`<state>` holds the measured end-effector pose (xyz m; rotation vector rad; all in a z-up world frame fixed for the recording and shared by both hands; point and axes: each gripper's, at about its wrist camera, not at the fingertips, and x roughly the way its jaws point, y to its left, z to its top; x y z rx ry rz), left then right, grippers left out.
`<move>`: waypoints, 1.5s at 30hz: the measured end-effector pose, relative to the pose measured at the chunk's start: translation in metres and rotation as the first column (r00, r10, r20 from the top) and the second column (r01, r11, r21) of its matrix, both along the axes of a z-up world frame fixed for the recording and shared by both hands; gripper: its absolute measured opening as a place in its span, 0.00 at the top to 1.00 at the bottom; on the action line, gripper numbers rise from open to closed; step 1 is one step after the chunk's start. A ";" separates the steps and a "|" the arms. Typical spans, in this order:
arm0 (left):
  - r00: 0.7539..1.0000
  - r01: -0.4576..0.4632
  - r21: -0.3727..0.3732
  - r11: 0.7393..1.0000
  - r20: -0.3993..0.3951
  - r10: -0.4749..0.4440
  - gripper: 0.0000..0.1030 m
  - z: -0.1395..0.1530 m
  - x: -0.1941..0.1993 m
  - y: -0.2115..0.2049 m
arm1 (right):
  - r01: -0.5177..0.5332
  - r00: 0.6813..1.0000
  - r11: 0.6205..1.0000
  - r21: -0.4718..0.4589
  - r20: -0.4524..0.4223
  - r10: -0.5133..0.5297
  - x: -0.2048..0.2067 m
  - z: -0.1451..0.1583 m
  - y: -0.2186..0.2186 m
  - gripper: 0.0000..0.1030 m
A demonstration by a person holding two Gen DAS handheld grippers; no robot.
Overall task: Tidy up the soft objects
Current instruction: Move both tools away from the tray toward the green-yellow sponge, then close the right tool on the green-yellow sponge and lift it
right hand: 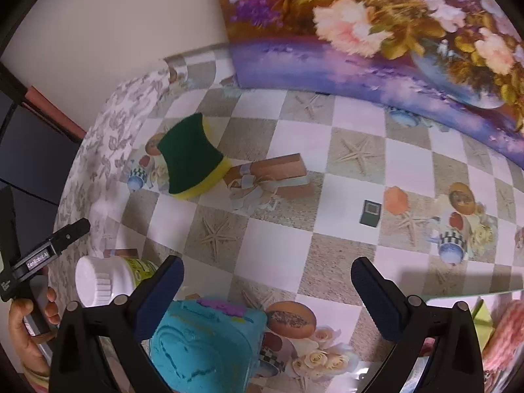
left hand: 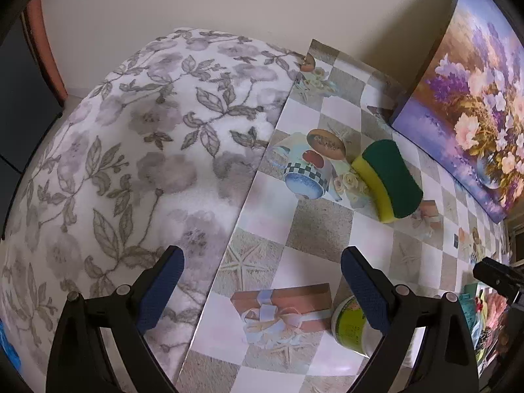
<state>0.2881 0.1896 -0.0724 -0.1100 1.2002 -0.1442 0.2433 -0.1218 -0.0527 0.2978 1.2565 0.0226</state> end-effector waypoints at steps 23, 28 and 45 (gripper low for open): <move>0.997 0.065 -0.063 0.996 -0.024 -0.067 0.06 -0.019 0.033 -0.015 | -0.092 0.996 0.994 -0.053 -0.018 0.091 0.061 -0.016 0.038 0.01; 0.993 0.079 -0.127 0.989 -0.072 -0.089 0.07 -0.026 0.049 -0.024 | -0.135 0.991 0.989 -0.065 0.016 0.136 0.076 -0.014 0.052 0.10; 0.990 0.064 -0.156 0.986 -0.118 -0.083 0.07 -0.040 0.068 -0.038 | -0.211 0.977 0.978 0.002 0.020 0.211 0.108 -0.048 0.063 0.47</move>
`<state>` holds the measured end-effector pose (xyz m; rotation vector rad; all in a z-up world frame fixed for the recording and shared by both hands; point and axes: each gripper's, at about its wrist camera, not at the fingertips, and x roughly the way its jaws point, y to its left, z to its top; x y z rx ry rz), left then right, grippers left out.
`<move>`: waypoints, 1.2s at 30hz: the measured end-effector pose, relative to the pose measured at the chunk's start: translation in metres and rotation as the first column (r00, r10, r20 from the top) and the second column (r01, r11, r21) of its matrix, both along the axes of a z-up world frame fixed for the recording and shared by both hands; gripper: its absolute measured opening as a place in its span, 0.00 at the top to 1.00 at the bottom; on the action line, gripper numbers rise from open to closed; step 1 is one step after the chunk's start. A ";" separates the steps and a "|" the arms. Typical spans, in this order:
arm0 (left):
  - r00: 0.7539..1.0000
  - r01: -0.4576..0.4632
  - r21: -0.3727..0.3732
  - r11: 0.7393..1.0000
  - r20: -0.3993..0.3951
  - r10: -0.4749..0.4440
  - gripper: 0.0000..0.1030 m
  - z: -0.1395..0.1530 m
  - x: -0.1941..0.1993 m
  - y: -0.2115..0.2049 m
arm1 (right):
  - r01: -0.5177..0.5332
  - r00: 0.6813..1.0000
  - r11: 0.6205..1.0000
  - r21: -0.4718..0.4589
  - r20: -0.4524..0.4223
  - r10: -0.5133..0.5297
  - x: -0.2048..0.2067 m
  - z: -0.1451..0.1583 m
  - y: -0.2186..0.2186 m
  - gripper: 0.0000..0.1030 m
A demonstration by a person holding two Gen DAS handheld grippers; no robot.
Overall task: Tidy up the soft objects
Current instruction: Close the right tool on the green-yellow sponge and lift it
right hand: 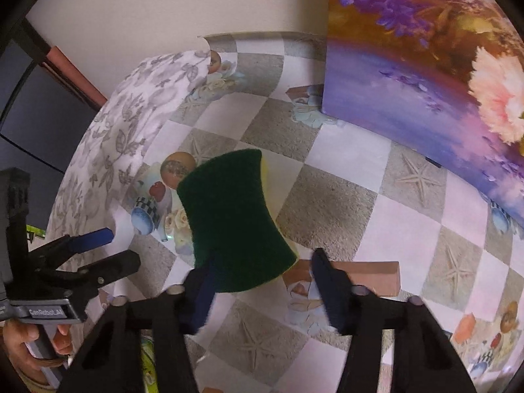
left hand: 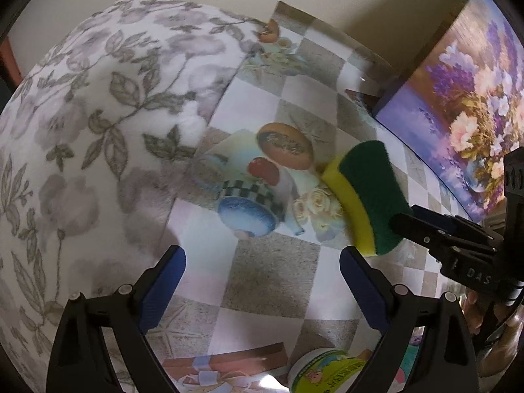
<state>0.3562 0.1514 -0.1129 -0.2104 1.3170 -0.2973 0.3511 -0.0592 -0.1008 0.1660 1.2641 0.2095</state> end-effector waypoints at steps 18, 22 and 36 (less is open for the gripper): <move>0.993 -0.111 -0.046 0.993 0.038 0.112 0.07 0.014 -0.035 0.020 | -0.022 0.993 0.988 0.152 0.117 0.004 -0.040 0.019 -0.046 0.89; 0.986 -0.152 -0.056 0.987 0.057 0.155 0.07 0.015 -0.047 0.020 | 0.000 0.987 0.982 0.189 0.158 -0.030 -0.060 0.038 -0.071 0.91; 0.960 -0.271 -0.034 0.962 0.068 0.273 0.07 0.017 -0.085 0.019 | -0.009 0.963 0.966 0.259 0.263 -0.061 -0.129 0.073 -0.129 0.94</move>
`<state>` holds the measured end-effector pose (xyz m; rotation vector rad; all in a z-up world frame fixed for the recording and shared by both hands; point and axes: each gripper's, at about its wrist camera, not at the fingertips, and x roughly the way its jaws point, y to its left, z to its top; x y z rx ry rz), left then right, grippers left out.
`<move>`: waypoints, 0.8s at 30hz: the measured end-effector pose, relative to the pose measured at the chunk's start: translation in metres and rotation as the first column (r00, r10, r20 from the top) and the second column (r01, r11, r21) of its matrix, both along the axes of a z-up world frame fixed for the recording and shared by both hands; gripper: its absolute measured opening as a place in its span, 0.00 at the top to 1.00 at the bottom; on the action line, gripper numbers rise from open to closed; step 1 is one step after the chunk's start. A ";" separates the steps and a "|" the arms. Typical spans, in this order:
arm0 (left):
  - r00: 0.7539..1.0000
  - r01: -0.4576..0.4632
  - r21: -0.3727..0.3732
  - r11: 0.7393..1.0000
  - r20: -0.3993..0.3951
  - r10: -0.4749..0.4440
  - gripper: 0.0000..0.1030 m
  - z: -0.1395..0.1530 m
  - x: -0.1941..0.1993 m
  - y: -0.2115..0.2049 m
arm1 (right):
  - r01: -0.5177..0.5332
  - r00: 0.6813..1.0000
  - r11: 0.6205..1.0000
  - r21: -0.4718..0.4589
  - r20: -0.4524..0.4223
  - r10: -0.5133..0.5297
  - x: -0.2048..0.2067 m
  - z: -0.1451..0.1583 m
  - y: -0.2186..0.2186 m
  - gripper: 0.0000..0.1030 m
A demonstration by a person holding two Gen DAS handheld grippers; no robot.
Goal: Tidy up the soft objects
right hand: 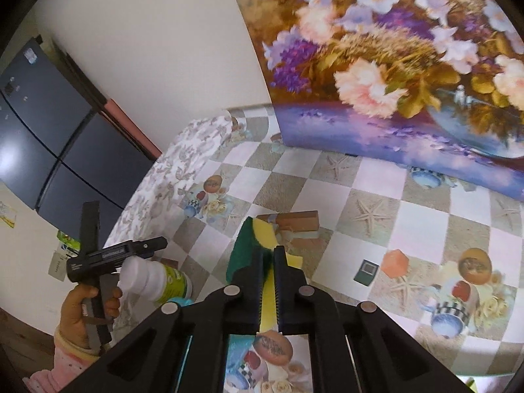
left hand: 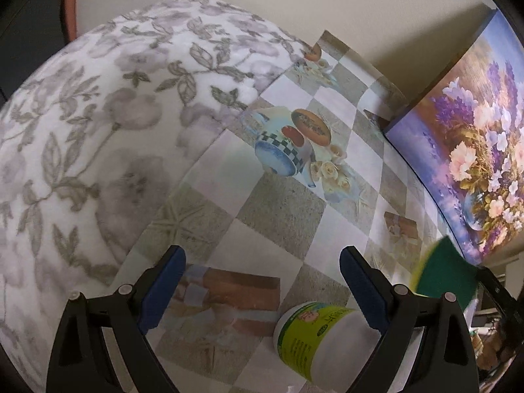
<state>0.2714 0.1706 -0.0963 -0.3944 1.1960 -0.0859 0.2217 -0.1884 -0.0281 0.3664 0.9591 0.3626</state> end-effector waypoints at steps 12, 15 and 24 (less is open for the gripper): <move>0.990 -0.078 0.104 0.992 0.122 0.065 0.07 0.050 -0.029 -0.004 | 0.101 0.989 0.992 0.082 0.102 -0.109 -0.066 0.045 -0.051 0.94; 0.987 -0.051 0.099 0.994 0.159 0.034 0.07 0.069 -0.045 -0.017 | 0.121 0.987 0.990 0.078 0.096 -0.128 -0.082 0.052 -0.058 0.94; 0.955 0.219 0.038 0.975 0.195 -0.222 0.07 0.105 -0.098 -0.114 | 0.131 0.988 0.987 0.094 0.066 -0.137 -0.133 0.067 -0.057 0.94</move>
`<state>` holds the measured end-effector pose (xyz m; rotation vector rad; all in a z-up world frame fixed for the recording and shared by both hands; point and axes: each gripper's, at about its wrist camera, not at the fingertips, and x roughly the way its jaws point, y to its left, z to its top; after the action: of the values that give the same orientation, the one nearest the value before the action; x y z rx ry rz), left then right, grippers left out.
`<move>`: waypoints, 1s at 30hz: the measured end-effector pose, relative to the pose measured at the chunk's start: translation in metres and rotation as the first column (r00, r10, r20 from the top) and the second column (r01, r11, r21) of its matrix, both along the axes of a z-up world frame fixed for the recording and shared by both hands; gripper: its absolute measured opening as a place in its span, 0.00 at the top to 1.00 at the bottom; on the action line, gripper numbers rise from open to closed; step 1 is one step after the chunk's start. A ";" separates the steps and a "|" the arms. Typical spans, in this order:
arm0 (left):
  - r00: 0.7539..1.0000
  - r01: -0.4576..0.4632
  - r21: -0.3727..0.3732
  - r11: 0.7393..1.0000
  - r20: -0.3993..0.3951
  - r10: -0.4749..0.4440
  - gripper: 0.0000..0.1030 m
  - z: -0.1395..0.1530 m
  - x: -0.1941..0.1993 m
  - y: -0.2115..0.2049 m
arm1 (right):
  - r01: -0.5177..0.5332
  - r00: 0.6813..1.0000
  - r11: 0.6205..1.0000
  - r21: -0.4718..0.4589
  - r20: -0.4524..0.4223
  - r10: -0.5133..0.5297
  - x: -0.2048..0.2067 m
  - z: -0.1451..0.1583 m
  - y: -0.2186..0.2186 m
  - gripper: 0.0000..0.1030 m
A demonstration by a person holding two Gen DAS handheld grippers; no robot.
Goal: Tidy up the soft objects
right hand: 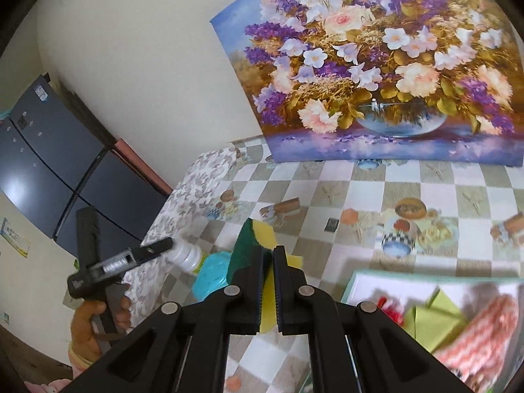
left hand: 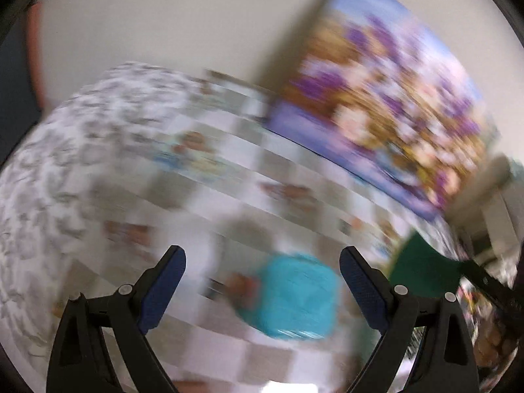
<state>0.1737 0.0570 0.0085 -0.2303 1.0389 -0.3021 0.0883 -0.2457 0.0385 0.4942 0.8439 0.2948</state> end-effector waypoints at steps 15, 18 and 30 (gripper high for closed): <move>0.939 0.254 -0.297 0.920 -0.152 -0.308 0.18 -0.013 -0.068 -0.110 | 0.047 0.999 0.997 0.058 -0.005 -0.046 -0.079 0.016 -0.011 0.96; 0.930 0.265 -0.280 0.923 -0.181 -0.321 0.18 -0.021 -0.082 -0.125 | 0.075 0.997 0.996 0.044 -0.022 -0.074 -0.091 0.012 -0.020 0.96; 0.953 0.190 -0.091 0.978 -0.222 -0.206 0.18 -0.042 -0.084 -0.127 | 0.213 0.965 0.974 -0.079 -0.141 -0.223 -0.125 -0.013 -0.051 0.96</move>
<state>0.0896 -0.0704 -0.0332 -0.2267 1.2866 -0.5023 -0.0372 -0.2967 0.0253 0.5497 0.9320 0.0279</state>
